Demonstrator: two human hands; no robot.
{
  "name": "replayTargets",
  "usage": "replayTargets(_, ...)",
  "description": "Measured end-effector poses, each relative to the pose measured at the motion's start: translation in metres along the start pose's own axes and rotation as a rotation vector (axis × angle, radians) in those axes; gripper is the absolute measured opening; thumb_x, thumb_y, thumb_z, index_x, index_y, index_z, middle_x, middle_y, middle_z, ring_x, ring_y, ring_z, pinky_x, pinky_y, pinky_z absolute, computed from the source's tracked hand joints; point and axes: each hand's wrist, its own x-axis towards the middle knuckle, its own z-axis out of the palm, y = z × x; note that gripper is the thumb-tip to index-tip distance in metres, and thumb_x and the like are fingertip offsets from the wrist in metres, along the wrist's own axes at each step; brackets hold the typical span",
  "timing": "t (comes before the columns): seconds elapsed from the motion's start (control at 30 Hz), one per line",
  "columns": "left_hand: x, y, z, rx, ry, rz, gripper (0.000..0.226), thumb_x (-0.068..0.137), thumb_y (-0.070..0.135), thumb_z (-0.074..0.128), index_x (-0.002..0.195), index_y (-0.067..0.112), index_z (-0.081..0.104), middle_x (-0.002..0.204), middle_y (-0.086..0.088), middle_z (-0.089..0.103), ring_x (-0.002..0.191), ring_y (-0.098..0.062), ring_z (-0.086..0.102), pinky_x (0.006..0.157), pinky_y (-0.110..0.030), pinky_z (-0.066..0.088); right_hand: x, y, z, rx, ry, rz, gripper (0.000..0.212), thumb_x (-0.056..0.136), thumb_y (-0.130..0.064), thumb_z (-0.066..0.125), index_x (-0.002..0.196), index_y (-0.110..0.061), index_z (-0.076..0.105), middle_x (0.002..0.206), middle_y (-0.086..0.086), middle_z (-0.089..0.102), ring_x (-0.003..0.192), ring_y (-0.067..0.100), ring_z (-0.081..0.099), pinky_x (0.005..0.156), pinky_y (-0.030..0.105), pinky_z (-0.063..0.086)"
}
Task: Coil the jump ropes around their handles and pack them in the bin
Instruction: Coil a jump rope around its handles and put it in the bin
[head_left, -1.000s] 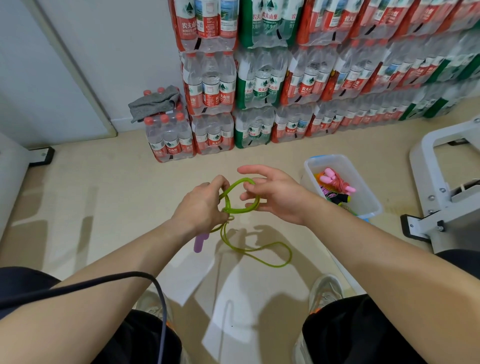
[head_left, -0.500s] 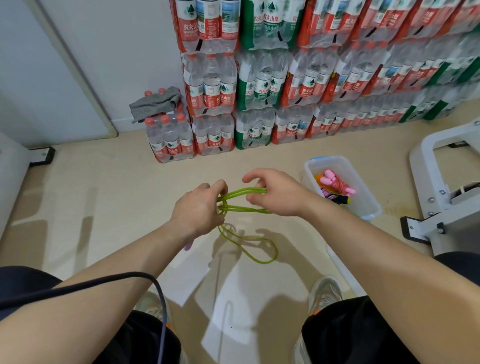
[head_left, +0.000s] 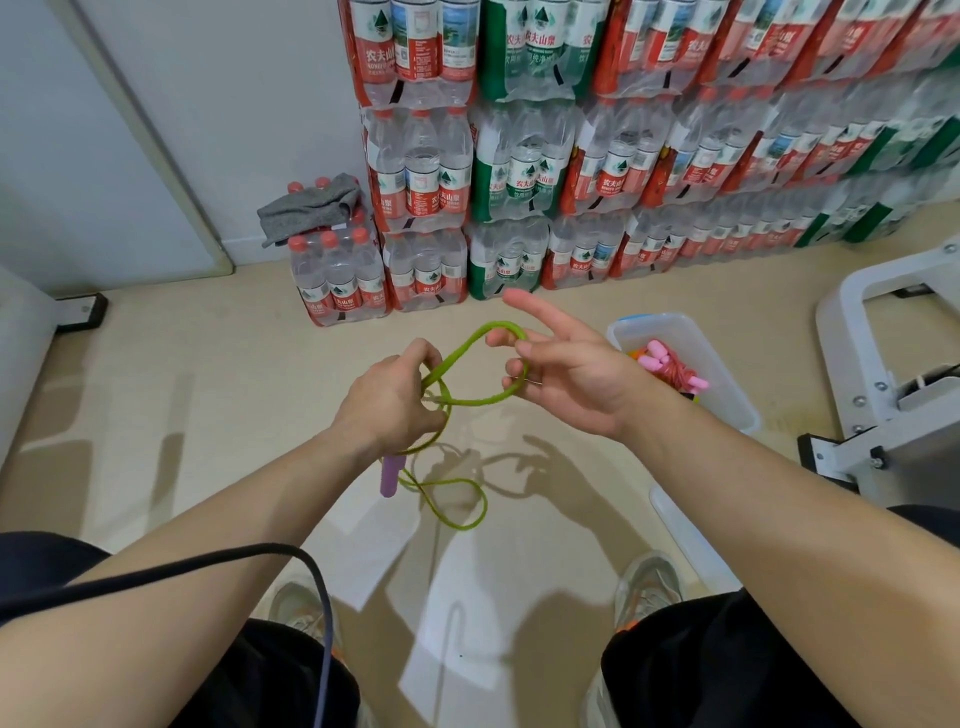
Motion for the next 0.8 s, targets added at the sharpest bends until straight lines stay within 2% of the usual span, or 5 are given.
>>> replayTargets(0.13,0.001,-0.011,0.001,0.066,-0.013,-0.017,0.052,0.071,0.032,0.078,0.105,0.038,0.039,0.09,0.003,0.059,0.084,-0.025,0.057,0.065,-0.035,0.044,0.004,0.002,-0.004,-0.239,0.089,0.043,0.047,0.101,0.004,0.046,0.142,-0.018,0.048,0.102,0.008,0.072,0.06,0.011,0.046,0.055,0.022,0.032)
replayTargets(0.33,-0.001,-0.021,0.0,0.199,-0.031,-0.026,0.048,0.077,0.03,0.072,0.11,0.038,0.037,0.095,0.002,0.054,0.083,-0.026,0.056,0.068,-0.037,0.05,0.007,-0.003,-0.017,-1.743,0.176,0.07,0.03,0.088,-0.02,0.06,0.117,-0.027,0.064,0.098,-0.002,0.065,0.096,0.018,0.059,0.078,0.028,0.044)
replayTargets(0.53,0.0,-0.012,-0.002,0.104,-0.011,-0.009,0.05,0.074,0.022,0.072,0.107,0.038,0.038,0.09,0.002,0.056,0.081,-0.027,0.058,0.067,-0.038,0.052,0.007,-0.014,-0.023,-1.296,0.678,-0.146,0.022,0.081,-0.045,0.075,0.084,-0.025,0.067,0.079,-0.007,0.066,0.082,0.018,0.064,0.069,0.031,0.045)
replayTargets(0.63,0.004,-0.008,-0.007,-0.01,0.016,0.004,0.05,0.073,0.016,0.073,0.107,0.034,0.041,0.082,0.006,0.059,0.076,-0.022,0.059,0.064,-0.036,0.048,0.003,-0.012,-0.024,-0.688,0.647,0.031,0.039,0.076,-0.047,0.084,0.082,-0.016,0.06,0.067,-0.005,0.054,0.055,0.015,0.063,0.07,0.039,0.056)
replayTargets(0.8,0.001,-0.009,-0.01,-0.043,-0.019,-0.02,0.052,0.071,0.019,0.079,0.108,0.034,0.044,0.081,0.007,0.059,0.077,-0.02,0.059,0.061,-0.034,0.043,0.005,-0.009,-0.031,-0.671,0.657,0.107,0.024,0.083,-0.027,0.083,0.094,-0.015,0.065,0.073,-0.004,0.048,0.061,0.012,0.046,0.048,0.022,0.044)
